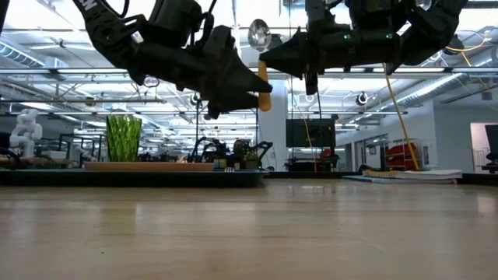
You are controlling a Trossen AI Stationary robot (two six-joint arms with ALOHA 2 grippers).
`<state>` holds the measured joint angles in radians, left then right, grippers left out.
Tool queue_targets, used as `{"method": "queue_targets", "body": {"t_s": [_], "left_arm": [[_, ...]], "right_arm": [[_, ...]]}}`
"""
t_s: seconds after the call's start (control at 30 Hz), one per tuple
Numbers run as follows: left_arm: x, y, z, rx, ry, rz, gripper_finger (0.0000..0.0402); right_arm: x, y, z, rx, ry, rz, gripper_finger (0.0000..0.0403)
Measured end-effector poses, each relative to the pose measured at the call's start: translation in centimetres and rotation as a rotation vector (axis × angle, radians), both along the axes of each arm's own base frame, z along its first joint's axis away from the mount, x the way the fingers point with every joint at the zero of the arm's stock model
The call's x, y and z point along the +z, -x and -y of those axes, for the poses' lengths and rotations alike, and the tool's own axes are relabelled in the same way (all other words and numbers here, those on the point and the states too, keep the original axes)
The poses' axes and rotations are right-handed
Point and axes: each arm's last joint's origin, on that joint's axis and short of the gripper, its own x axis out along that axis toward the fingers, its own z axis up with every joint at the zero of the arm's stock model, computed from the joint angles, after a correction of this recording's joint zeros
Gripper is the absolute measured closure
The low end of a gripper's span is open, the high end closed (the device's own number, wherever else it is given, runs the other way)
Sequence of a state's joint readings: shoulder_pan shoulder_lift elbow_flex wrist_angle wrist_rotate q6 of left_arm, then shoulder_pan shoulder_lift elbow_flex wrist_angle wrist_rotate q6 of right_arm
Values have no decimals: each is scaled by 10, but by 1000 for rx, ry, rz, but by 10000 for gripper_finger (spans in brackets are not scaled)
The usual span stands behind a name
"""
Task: Pick and place plate/cup/fork/spoon on tray
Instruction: Put the yellow spoon on the black table tray to the right of the orange fork
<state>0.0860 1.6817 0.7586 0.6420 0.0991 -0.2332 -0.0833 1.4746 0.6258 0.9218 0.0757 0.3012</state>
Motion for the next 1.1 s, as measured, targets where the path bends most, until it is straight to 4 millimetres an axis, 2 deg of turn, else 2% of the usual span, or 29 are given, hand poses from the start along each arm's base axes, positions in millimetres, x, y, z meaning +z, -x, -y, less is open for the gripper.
{"method": "queue_targets", "body": {"t_s": [0.13,0.27,0.53,0.8,1.0,1.1], "left_arm": [[-3,6,-6,28,33,-93,139],[5,18,-9,60,70,-176,119],[45,46,3,141,-3,-185,143],[81,72,23,160,-100,-96,167],[93,81,34,144,-145,-56,170],[95,82,38,136,-158,-44,170]], "right_arm": [[-1,0,3,-9,0,-9,397],[-2,1,8,-26,-5,-21,398],[-14,-4,20,-47,-101,-8,398],[-39,-16,47,-77,-340,47,398],[-57,-42,64,-74,-456,17,398],[-65,-46,71,-107,-507,-46,398]]}}
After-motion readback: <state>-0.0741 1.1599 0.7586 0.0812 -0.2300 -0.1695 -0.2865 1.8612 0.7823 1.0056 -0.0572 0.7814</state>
